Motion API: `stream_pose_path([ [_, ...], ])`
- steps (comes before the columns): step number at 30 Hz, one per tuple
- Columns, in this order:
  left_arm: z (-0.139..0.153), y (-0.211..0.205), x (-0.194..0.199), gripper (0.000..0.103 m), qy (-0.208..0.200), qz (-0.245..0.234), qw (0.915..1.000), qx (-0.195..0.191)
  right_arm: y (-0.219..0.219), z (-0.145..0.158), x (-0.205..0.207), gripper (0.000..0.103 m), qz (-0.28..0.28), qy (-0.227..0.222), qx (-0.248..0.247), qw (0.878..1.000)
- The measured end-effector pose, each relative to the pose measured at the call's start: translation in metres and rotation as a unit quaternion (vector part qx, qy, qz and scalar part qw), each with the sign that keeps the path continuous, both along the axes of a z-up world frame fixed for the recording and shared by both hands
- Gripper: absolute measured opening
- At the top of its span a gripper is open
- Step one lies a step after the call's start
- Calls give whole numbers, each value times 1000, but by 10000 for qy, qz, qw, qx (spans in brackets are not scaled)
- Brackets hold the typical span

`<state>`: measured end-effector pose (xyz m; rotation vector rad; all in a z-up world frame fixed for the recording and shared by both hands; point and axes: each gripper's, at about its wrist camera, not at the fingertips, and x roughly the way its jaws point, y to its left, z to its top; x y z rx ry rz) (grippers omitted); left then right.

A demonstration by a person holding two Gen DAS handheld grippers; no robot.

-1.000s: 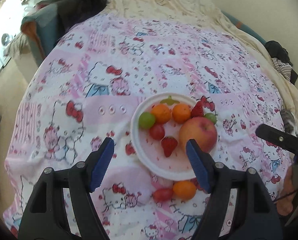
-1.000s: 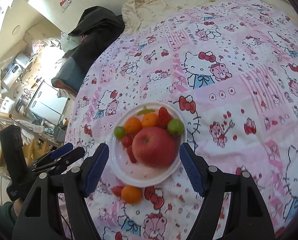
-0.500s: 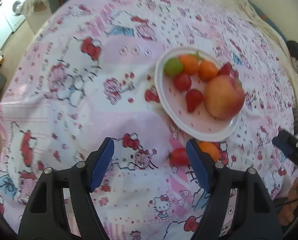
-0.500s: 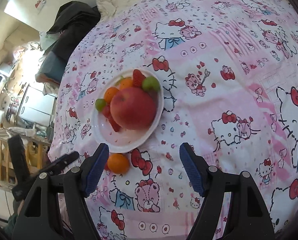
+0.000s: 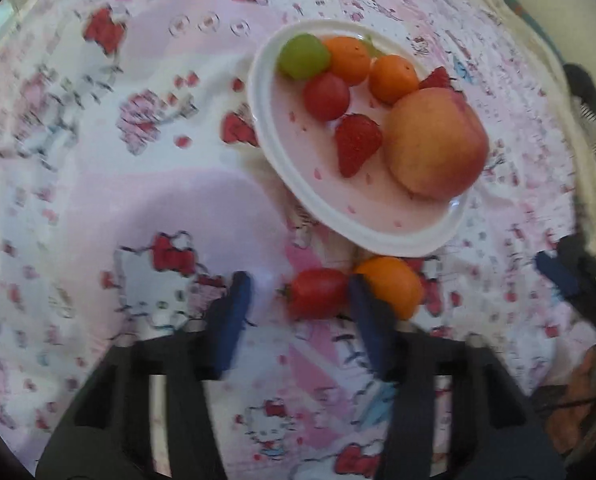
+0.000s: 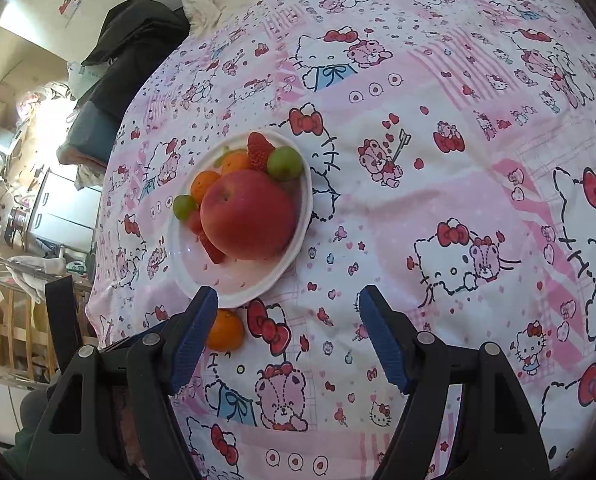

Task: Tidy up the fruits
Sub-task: 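Withdraw both grippers from the plate toward the last tomato and mandarin, then grasp the red tomato with the left gripper while the right gripper approaches the mandarin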

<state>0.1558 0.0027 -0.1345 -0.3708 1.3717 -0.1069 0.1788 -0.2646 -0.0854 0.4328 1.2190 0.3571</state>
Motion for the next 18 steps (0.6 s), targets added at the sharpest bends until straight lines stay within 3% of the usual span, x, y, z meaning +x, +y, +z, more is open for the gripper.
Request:
stream_pose_path([
  [2, 2, -2, -1, 30, 23, -53, 9999, -104, 2, -1, 0, 76, 29, 1, -24, 10000],
  [7, 6, -8, -2, 26, -28, -187, 9998, -32, 3, -1, 0, 76, 52, 2, -71, 10000],
  [9, 13, -2, 0, 17, -79, -110, 9999, -69, 2, -1, 0, 76, 34, 3, -67, 10000],
  [10, 18, 2, -1, 8, -103, -80, 9999, -65, 1, -1, 0, 76, 26, -3, -66, 10000],
  [13, 30, 13, -4, 8, -139, 14, 9998, 107, 1, -1, -1, 76, 17, 14, -61, 10000],
  [18, 22, 20, -3, 13, -9, 205, 9998, -79, 6, -4, 0, 76, 95, 55, -123, 9999],
])
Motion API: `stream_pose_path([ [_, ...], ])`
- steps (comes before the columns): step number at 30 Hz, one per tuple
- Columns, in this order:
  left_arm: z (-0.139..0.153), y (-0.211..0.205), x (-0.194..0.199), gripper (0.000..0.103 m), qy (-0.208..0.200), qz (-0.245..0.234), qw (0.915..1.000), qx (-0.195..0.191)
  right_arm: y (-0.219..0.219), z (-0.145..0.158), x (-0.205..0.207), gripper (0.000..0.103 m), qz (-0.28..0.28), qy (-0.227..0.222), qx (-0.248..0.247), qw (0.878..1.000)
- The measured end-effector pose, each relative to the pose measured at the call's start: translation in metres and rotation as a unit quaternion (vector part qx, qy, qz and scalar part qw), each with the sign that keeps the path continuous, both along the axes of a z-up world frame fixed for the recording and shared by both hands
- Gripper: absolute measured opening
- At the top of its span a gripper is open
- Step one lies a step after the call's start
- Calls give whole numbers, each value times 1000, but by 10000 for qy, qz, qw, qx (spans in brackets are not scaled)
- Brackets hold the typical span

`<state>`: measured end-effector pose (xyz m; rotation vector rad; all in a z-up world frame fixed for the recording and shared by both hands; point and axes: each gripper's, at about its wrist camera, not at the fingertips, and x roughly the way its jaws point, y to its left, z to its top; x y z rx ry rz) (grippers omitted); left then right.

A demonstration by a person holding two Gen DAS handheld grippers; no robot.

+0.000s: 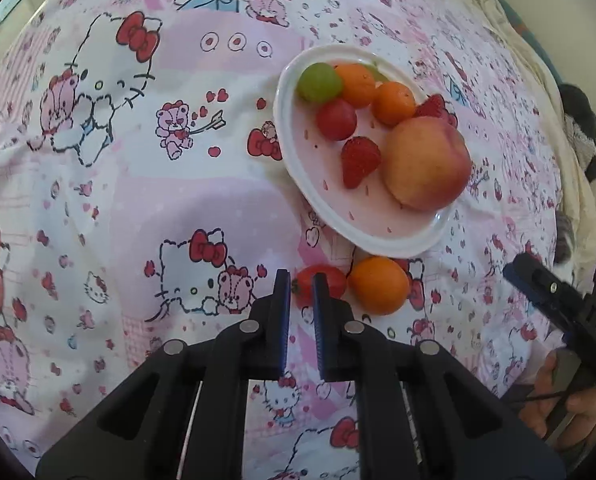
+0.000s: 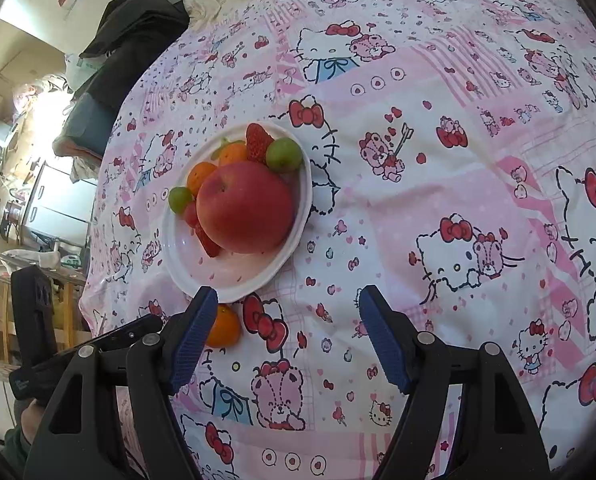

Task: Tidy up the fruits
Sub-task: 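Grasp the red tomato with the left gripper while the right gripper approaches the mandarin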

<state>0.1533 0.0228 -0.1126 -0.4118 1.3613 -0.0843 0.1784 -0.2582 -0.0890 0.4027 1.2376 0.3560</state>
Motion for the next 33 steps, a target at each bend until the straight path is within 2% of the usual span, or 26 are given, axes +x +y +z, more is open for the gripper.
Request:
stream_pose_path([
  [2, -4, -4, 1, 32, 59, 5, 10000, 43, 2, -1, 0, 76, 36, -14, -38, 10000],
  [3, -6, -6, 2, 35, 64, 5, 10000, 9, 3, -1, 0, 76, 49, -20, -63, 10000],
  [10, -24, -28, 7, 36, 299, -337, 9987, 234, -1, -2, 0, 76, -4, -4, -105, 9999],
  [17, -23, -36, 8, 30, 115, -567, 9976, 375, 3, -3, -1, 76, 64, -4, -145, 9999],
  [21, -5, -28, 2, 30, -93, -536, 9976, 420, 7, -1, 0, 76, 122, -13, -90, 9999],
  [25, 21, -9, -5, 30, -349, -435, 9946, 873, 28, -6, -2, 76, 551, 23, -127, 9984],
  [28, 23, 6, -8, 30, -402, -276, 9923, 1138, 55, -12, -3, 73, 1066, -15, -344, 9937],
  [30, 18, 16, -11, 30, -303, -140, 9929, 1146, 77, -17, -4, 65, 1514, -49, -565, 9868],
  [33, 13, 23, -12, 30, -197, -76, 9940, 1077, 105, -28, -6, 61, 2025, -49, -797, 9760],
])
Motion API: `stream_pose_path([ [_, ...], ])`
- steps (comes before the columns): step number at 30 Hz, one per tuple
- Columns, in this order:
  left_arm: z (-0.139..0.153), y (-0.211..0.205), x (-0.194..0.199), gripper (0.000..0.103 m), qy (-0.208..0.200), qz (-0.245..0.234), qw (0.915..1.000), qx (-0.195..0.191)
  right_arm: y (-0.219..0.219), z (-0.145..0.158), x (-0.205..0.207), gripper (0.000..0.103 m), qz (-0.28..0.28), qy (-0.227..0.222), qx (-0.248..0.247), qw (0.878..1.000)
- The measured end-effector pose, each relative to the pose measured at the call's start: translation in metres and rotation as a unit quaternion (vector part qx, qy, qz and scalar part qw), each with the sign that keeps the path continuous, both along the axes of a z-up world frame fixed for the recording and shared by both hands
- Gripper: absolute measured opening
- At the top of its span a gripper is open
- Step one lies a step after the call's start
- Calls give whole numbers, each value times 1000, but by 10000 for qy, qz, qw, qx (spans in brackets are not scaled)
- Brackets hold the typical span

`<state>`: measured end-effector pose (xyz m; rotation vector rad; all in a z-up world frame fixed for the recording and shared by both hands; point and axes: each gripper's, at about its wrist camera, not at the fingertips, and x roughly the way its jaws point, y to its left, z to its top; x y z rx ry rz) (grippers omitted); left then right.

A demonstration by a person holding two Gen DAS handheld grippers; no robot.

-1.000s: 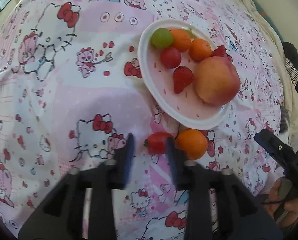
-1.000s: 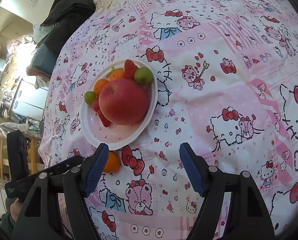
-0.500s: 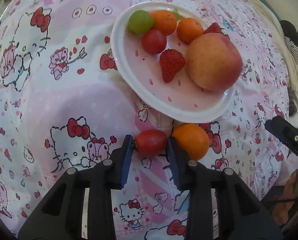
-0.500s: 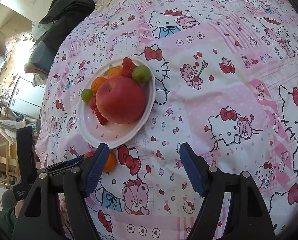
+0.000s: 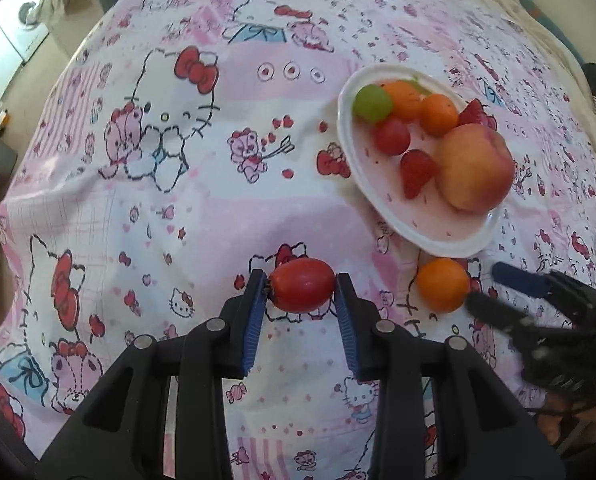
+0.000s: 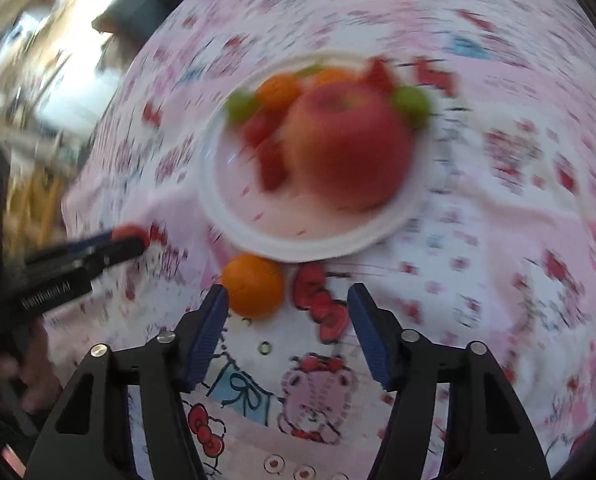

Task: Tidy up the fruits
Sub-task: 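Grasp the red tomato with the left gripper while the right gripper approaches the mandarin, then lift the tomato with the left gripper while the right gripper grasps the mandarin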

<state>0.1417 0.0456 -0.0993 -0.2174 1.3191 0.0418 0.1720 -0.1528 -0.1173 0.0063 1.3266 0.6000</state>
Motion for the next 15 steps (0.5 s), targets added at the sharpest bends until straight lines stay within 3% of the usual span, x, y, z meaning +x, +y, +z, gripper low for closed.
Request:
stream_pose_path([
  [6, 1, 0, 1, 30, -45, 52, 10000, 11, 30, -13, -7, 47, 524, -131, -400, 9977],
  [15, 6, -8, 1, 30, -150, -46, 9999, 3, 21, -5, -11, 41, 507, -185, -241, 9983],
])
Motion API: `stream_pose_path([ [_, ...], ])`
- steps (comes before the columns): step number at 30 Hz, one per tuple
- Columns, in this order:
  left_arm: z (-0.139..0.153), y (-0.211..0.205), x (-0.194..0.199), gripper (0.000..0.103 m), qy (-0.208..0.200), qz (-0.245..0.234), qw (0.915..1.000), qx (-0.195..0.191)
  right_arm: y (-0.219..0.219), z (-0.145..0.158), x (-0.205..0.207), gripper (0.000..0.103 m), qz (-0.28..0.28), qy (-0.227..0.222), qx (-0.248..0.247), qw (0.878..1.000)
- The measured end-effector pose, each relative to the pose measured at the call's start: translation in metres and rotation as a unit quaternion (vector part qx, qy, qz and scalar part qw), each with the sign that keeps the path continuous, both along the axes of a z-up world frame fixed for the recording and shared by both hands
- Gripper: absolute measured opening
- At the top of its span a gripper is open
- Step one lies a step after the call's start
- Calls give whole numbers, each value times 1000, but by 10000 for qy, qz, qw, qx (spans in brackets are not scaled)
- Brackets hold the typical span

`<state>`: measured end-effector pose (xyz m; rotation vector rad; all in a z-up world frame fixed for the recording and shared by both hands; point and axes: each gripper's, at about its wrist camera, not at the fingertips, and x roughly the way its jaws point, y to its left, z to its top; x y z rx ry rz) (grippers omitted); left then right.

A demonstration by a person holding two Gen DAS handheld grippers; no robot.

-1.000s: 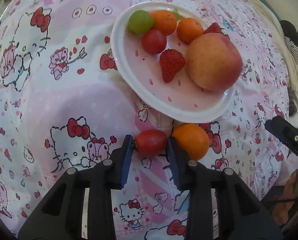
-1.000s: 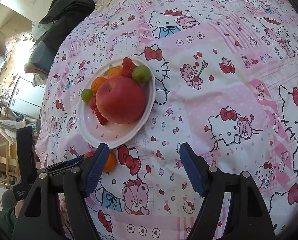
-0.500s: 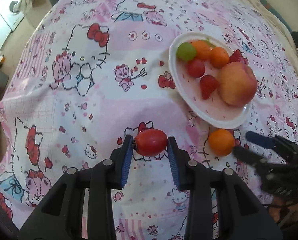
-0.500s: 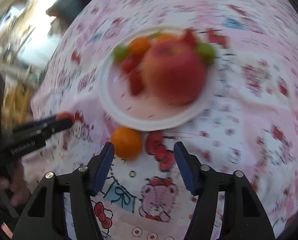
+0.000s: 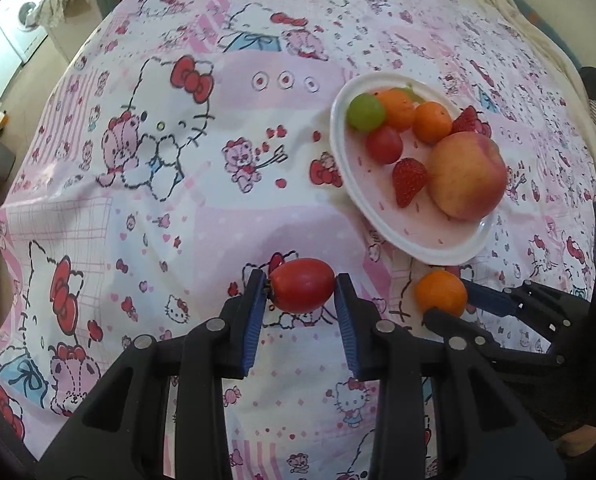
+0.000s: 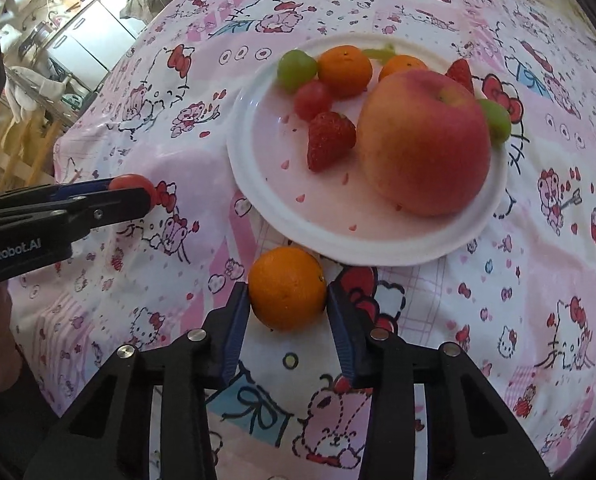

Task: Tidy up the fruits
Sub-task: 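Lift the tomato with the left gripper while the right gripper grasps the mandarin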

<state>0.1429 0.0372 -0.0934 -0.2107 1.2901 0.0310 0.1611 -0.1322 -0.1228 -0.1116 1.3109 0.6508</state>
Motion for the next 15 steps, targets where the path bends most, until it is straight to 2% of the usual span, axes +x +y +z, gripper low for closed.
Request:
stream_pose_path([
  [8, 5, -14, 0, 30, -130, -213, 9996, 105, -33, 20, -11, 41, -434, -92, 278, 9986],
  [15, 24, -18, 0, 30, -462, -255, 9986, 80, -65, 42, -2, 41, -996, -247, 607, 9929],
])
